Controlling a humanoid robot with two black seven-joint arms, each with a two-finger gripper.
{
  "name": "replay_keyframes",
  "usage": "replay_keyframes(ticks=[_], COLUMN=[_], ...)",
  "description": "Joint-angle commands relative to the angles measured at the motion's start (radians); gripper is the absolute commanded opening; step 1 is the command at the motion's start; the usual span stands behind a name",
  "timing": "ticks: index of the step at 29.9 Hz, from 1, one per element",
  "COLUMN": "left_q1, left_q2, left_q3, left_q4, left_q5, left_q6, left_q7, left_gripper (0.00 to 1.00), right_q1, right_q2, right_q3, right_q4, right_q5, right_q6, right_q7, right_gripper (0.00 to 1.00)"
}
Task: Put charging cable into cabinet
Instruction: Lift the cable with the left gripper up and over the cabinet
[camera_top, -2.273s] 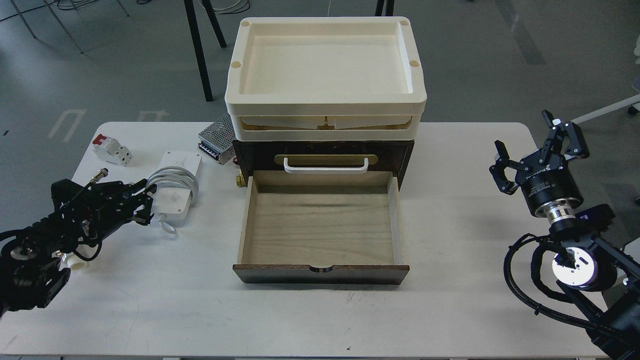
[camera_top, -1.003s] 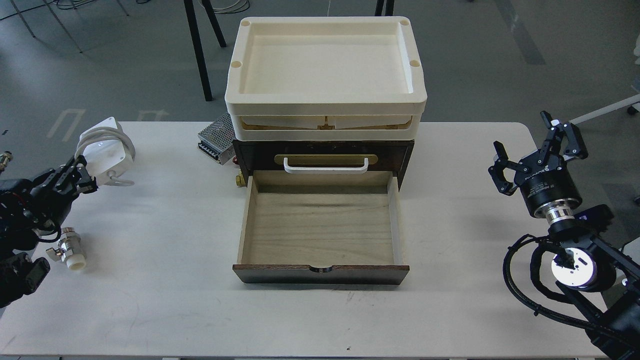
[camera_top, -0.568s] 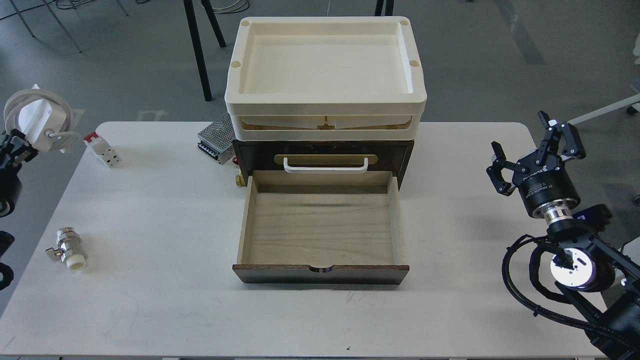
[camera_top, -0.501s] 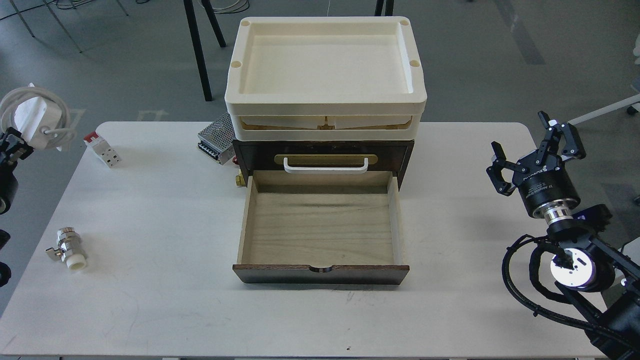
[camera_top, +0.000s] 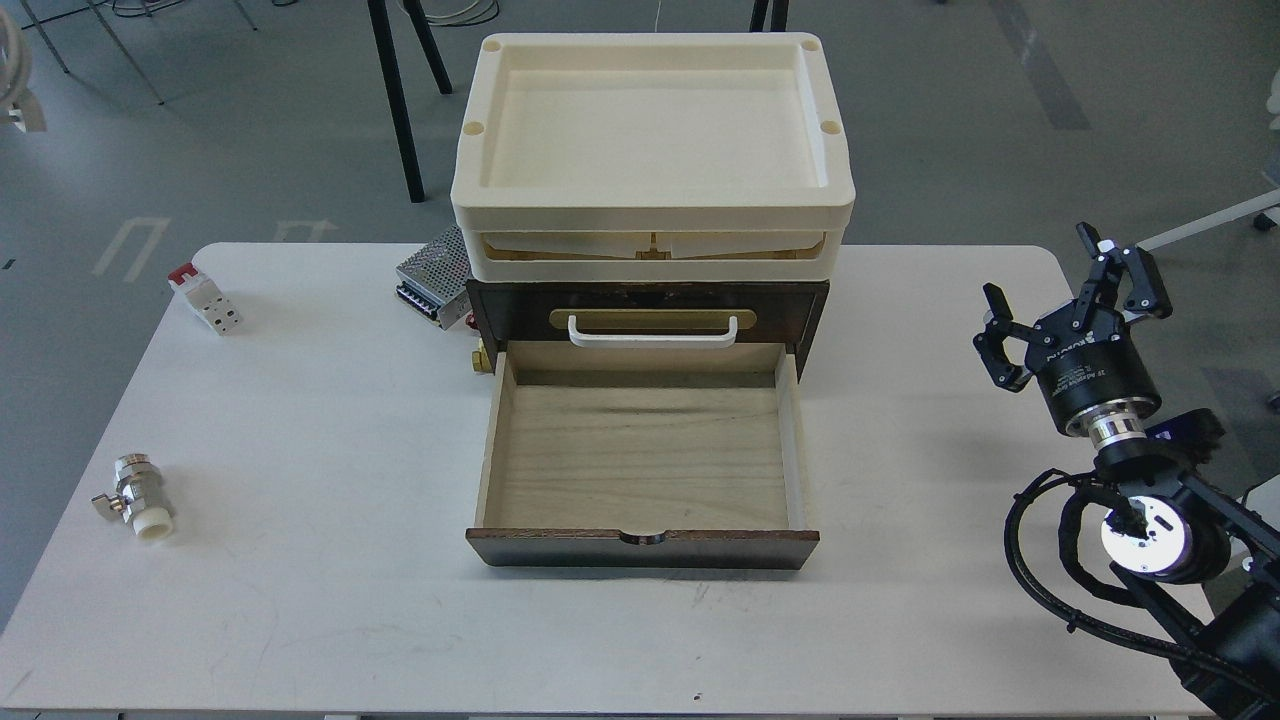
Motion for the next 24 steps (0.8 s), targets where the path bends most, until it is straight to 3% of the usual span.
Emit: replay_keyframes(ticks=[1, 5, 10, 15, 24], left_q1=[-0.002, -0.017, -0.134, -0.200, -0.192], left_q2=[0.091, 0.166, 0.215, 0.209, 0.148], left_q3=[-0.060, -0.095, -0.089, -0.086, -0.031], left_q4=[-0.188, -0.369, -0.579, -0.717, -0.915], left_q5=[0.000, 0.002, 0.032, 0.199, 0.424], left_q6=[-0.001, -0.001, -0.007, -0.039, -0.102], left_q7=[0.000, 0.000, 0.000, 0.000, 0.000], left_gripper=[0.00, 0.00, 0.00, 0.00, 0.00], right_q1=[0.000, 0.000, 0.000, 0.001, 0.001], right_q2=[0.000, 0.000, 0.000, 0.000, 0.001], right_q3=[-0.001, -0.001, -0.001, 0.001, 0.001], right_q4=[0.000, -0.001, -0.001, -0.001, -0.001], right_q5=[0.000, 0.000, 0.000, 0.000, 0.000], right_q6=[0.000, 0.000, 0.000, 0.000, 0.000], right_q7=[0.000, 0.000, 0.000, 0.000, 0.000], right_gripper=[0.99, 0.99, 0.99, 0.99, 0.99])
